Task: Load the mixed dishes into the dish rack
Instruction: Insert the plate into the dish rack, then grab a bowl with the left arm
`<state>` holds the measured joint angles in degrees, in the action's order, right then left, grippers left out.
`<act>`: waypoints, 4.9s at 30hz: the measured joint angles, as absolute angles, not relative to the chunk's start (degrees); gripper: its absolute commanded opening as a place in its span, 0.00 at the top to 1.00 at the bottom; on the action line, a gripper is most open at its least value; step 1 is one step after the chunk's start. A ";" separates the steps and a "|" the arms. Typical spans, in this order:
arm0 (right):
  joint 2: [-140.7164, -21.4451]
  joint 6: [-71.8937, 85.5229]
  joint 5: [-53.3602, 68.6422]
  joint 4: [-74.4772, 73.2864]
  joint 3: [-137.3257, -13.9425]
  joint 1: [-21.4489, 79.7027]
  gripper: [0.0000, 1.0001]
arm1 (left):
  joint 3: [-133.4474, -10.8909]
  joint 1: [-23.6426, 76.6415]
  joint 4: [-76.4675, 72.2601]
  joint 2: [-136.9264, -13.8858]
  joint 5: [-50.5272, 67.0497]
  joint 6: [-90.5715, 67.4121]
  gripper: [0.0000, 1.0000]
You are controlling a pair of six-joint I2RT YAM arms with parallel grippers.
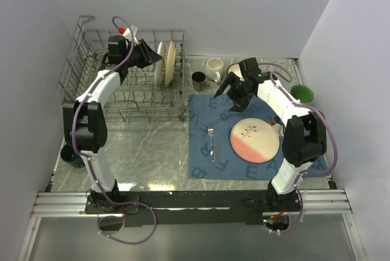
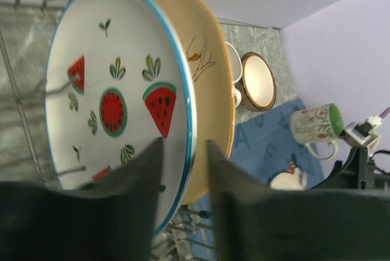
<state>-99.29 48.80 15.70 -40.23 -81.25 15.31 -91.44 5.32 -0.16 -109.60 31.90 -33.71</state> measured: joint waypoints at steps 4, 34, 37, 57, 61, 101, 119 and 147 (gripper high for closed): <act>-98.91 48.77 15.70 -40.18 -81.14 15.31 0.03 | -89.73 5.41 0.60 -109.67 31.88 -34.13 0.29; -98.85 43.72 13.17 -43.27 -92.05 7.46 0.00 | -104.53 5.89 13.34 -99.42 31.35 -29.52 0.01; -99.00 43.13 12.86 -43.46 -92.23 4.75 0.00 | -105.78 7.97 14.66 -99.00 32.99 -27.94 0.01; -119.09 31.97 -0.95 -42.89 -108.86 -1.02 0.37 | -106.76 28.62 18.79 -111.11 35.51 -24.51 0.01; -122.39 29.63 -0.43 -40.80 -112.66 -1.02 0.49 | -106.74 29.87 18.98 -112.16 35.97 -24.69 0.01; -124.88 25.82 -5.43 -30.11 -107.57 3.01 0.57 | -107.15 30.61 23.88 -114.52 34.61 -23.16 0.01; -128.49 24.29 -6.59 -31.48 -112.25 2.74 0.59 | -106.24 30.61 24.01 -114.48 34.57 -23.16 0.01; -137.29 24.64 -5.89 -41.54 -127.90 2.74 0.44 | -106.19 30.61 24.71 -114.48 34.39 -23.18 0.01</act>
